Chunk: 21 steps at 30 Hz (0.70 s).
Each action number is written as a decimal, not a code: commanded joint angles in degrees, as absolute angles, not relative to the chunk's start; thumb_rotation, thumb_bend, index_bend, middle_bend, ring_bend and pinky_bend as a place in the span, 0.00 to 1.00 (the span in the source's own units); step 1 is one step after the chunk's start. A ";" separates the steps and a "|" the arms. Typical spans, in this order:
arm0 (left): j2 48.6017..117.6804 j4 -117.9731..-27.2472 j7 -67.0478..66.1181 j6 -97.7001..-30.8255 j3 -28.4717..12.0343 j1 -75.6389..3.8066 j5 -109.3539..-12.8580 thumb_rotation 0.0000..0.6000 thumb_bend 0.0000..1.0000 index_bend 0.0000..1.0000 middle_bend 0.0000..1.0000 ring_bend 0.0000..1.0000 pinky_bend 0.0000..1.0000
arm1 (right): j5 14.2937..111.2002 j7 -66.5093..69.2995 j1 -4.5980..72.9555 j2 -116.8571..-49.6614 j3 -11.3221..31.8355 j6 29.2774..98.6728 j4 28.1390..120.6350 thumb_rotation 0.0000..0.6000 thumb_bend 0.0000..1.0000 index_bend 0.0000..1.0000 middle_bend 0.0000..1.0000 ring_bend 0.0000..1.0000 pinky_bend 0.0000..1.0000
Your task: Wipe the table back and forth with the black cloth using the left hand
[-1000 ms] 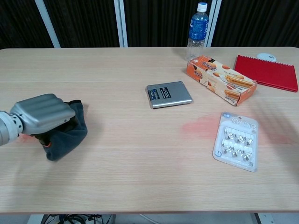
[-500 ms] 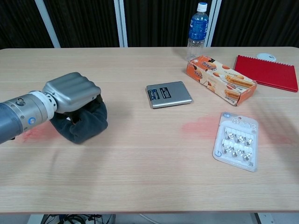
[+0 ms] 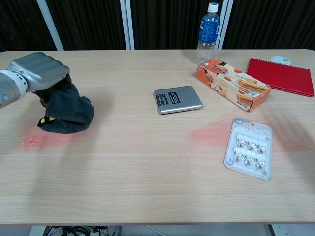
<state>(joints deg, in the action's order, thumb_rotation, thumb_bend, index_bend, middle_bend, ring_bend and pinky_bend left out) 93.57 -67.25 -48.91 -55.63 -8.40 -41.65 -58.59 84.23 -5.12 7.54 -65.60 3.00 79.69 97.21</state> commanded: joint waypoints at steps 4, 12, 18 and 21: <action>90.50 -64.66 -45.67 -56.27 -8.67 -39.83 -57.35 1.00 0.46 0.73 0.73 0.65 0.77 | 84.19 -5.17 7.53 -65.62 2.96 79.66 97.29 1.00 0.12 0.00 0.00 0.00 0.14; 87.63 -65.30 -41.15 -55.64 -8.02 -38.35 -58.12 1.00 0.46 0.73 0.73 0.65 0.77 | 84.22 -5.40 7.61 -65.72 2.93 79.57 97.25 1.00 0.12 0.00 0.00 0.00 0.14; 86.71 -67.94 -39.52 -54.47 -3.58 -37.62 -63.51 1.00 0.46 0.73 0.73 0.65 0.77 | 83.89 -5.14 7.62 -65.65 3.07 79.51 97.27 1.00 0.12 0.00 0.00 0.00 0.14; 87.26 -69.13 -39.67 -53.98 -1.28 -37.36 -66.01 1.00 0.46 0.73 0.73 0.65 0.77 | 83.98 -5.14 7.58 -65.60 3.06 79.62 97.28 1.00 0.12 0.00 0.00 0.00 0.14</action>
